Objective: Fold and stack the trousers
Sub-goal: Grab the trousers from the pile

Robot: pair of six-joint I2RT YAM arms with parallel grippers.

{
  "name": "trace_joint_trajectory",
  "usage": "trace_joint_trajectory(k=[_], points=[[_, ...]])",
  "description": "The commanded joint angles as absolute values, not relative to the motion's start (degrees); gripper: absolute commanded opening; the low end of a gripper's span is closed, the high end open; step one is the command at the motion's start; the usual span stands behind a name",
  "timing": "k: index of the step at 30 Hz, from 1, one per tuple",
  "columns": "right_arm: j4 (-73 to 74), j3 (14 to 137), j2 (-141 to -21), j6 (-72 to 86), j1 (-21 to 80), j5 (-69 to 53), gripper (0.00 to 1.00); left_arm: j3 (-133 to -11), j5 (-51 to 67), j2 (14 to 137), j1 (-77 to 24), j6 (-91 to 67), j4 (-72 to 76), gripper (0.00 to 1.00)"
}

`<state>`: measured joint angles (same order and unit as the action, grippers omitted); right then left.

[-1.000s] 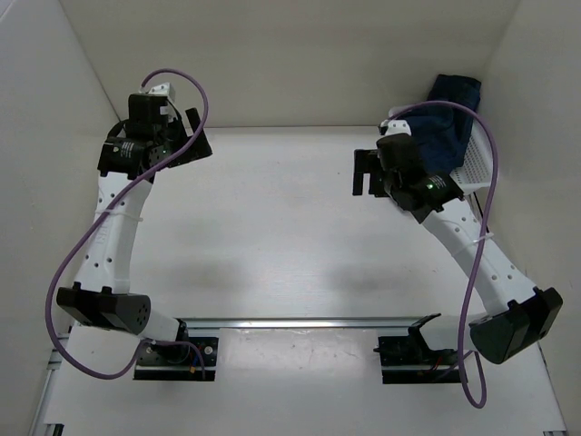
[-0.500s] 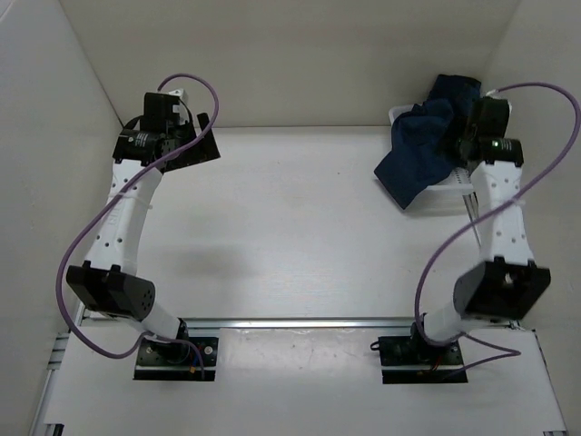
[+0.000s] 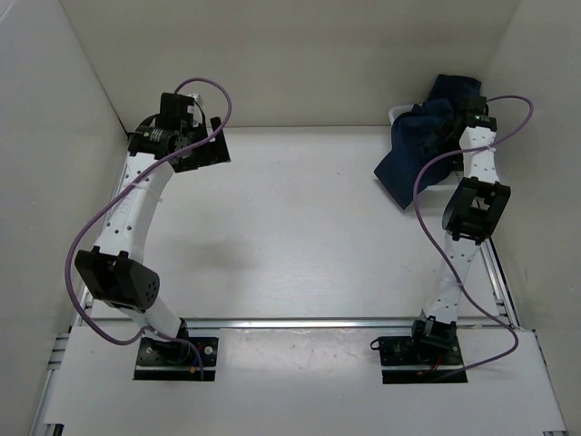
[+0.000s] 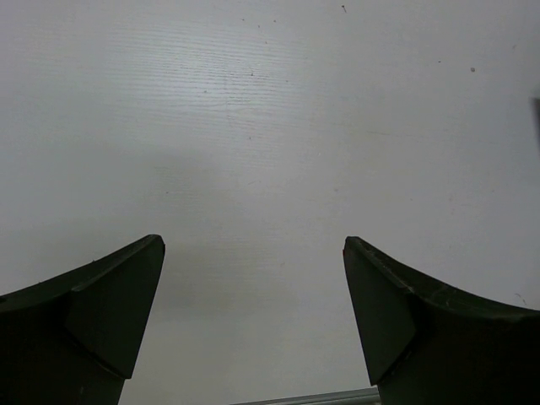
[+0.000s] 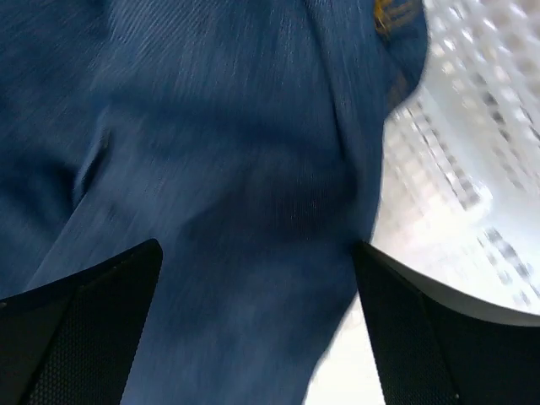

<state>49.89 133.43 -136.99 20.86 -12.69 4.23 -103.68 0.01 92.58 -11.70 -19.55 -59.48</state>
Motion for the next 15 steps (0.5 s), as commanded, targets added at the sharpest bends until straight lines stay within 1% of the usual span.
trace_joint_trajectory(k=[1,3,4,5,6,7,8,10,11,14,15], points=[[50.5,141.1,-140.7,22.8,-12.5,1.4,0.92,-105.7,-1.1,93.8,-12.0,-19.4,-58.6,0.99],[49.1,141.8,-142.3,23.3,-12.5,0.6,0.86,-106.4,-1.1,94.5,-12.5,-19.4,-58.6,0.99],[47.7,141.8,-142.8,23.8,-12.5,0.1,0.72,-106.4,-1.1,95.2,-12.5,-19.4,-58.6,0.99],[46.9,141.8,-143.4,23.8,-12.5,-0.9,0.65,-106.4,-1.1,95.2,-12.5,-19.4,-58.6,0.99],[46.1,141.8,-143.4,23.8,-12.5,-0.9,0.57,-107.0,-1.1,95.2,-12.5,-19.4,-58.6,0.99],[46.1,141.8,-143.4,24.3,-12.5,-1.5,0.45,-107.0,-1.6,95.8,-12.5,-19.4,-58.6,0.99],[45.4,141.8,-143.4,24.3,-12.5,-1.5,0.25,-107.0,-1.6,95.8,-12.5,-19.4,-58.6,0.99],[44.7,141.8,-142.7,24.3,-12.5,-2.2,0.07,-107.0,-1.6,95.8,-12.5,-19.4,-58.6,0.99],[44.7,141.8,-142.0,24.3,-12.5,-2.2,0.00,-107.0,-1.6,96.3,-12.5,-19.4,-58.6,0.99],[44.1,140.3,-136.6,23.8,-12.5,-1.7,0.00,-107.5,-1.6,96.3,-12.5,-19.4,-59.2,0.99],[43.6,138.9,-132.8,23.1,-12.0,0.1,0.00,-107.5,-1.6,96.3,-12.5,-19.4,-59.2,0.99]])
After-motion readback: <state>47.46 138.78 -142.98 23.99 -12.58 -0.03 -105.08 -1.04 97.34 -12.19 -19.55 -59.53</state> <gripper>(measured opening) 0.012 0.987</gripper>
